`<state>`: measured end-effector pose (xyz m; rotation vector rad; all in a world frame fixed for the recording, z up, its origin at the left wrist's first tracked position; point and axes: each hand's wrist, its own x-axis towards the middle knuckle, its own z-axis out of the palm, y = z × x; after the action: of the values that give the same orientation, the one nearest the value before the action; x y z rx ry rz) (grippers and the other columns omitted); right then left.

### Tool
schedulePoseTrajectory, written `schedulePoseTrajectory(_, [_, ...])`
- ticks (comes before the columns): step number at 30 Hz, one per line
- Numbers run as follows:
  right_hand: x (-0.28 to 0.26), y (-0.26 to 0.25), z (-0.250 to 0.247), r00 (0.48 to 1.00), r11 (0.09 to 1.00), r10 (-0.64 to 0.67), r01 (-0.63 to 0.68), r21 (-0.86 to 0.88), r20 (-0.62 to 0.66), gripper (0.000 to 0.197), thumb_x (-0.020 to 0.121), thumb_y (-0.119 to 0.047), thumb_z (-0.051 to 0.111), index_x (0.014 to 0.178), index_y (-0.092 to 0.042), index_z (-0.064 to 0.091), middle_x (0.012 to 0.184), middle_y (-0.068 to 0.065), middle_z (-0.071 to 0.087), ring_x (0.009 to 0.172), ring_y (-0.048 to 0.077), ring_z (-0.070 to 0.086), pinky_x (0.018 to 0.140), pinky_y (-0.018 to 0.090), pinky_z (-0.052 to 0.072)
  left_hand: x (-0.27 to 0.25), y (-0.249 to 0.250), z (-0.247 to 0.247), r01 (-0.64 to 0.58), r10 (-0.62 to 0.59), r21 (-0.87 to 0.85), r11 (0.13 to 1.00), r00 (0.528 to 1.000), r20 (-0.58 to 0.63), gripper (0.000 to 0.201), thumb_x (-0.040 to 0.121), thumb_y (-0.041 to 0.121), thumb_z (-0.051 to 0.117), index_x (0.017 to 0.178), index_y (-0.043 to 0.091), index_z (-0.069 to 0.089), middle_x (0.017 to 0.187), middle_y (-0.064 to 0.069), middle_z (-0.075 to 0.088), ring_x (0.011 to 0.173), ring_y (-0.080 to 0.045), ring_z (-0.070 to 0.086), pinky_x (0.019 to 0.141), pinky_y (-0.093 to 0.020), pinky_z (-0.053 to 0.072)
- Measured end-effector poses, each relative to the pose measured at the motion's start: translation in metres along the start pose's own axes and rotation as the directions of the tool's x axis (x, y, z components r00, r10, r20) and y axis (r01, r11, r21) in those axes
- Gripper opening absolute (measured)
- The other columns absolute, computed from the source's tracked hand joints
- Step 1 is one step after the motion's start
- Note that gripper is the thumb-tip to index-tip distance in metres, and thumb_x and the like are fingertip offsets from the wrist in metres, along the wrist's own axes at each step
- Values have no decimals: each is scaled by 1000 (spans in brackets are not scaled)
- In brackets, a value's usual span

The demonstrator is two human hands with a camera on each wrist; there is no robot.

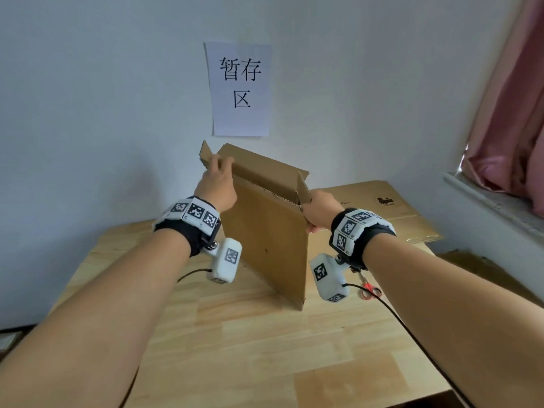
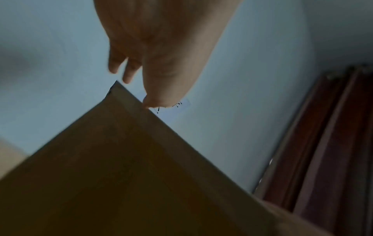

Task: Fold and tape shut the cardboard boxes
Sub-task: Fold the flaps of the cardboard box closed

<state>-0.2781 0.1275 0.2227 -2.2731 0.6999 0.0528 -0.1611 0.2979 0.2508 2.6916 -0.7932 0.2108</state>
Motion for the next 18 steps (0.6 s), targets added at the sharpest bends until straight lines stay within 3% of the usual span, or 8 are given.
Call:
schedulePoseTrajectory(2, [1,5,-6,1000,1000,11,-11,4,7,19,93,-8,45,110,-3,47,92,18,69,84,33,69,82,46,56,14,-1,2,-219,209,172,960,975,74,69,82,-9,49,142,22,32,154,-6,16,137,-33,28,112,-48,25])
schedulePoseTrajectory(5, [5,12,-13,1000,999,18,-18,28,6,16,98,-14,41,111,-5,45,80,14,70,68,26,69,79,42,58,23,9,7,-310,233,270,911,931,283,55,87,2,53,136,25,45,154,2,24,146,-22,9,117,-53,0])
schedulePoseTrajectory(7, [8,17,-16,1000,1000,25,-25,16,-6,19,97,-13,43,112,-2,44,83,13,70,70,26,69,79,42,58,23,16,10,-296,207,239,925,919,335,35,91,12,53,124,20,56,135,-4,50,137,-23,32,116,-47,7])
schedulePoseTrajectory(9, [12,23,-20,998,997,43,-40,59,-37,17,95,-12,44,111,-6,42,90,14,68,71,27,69,76,42,58,19,23,11,-298,233,170,939,918,322,15,93,19,53,105,15,62,104,-7,64,107,-26,55,108,-38,26])
schedulePoseTrajectory(11, [14,27,-26,995,986,77,-66,156,-70,17,95,-11,44,111,-8,39,98,16,64,69,28,66,71,41,59,16,25,7,-312,260,107,944,904,339,14,94,27,55,90,14,58,87,-7,63,86,-25,55,95,-33,35])
schedulePoseTrajectory(13, [19,33,-32,990,965,83,-51,256,-115,27,95,-9,45,121,-4,40,105,18,58,70,28,63,59,34,60,13,26,1,-287,241,57,956,883,403,21,94,34,55,87,15,53,78,-2,55,77,-22,48,70,-26,36])
schedulePoseTrajectory(15, [25,38,-36,981,941,80,-16,338,-175,38,94,-7,42,131,1,36,111,21,54,70,24,56,52,29,57,9,29,-6,-258,218,23,966,856,469,23,96,37,52,101,15,55,86,4,52,83,-19,48,64,-23,33])
schedulePoseTrajectory(18, [32,42,-40,973,918,118,-30,395,-201,40,95,-6,39,133,0,30,125,23,49,67,22,51,55,28,56,2,39,-8,-246,187,55,968,846,499,45,99,38,45,137,16,45,134,-1,51,120,-20,47,95,-28,35])
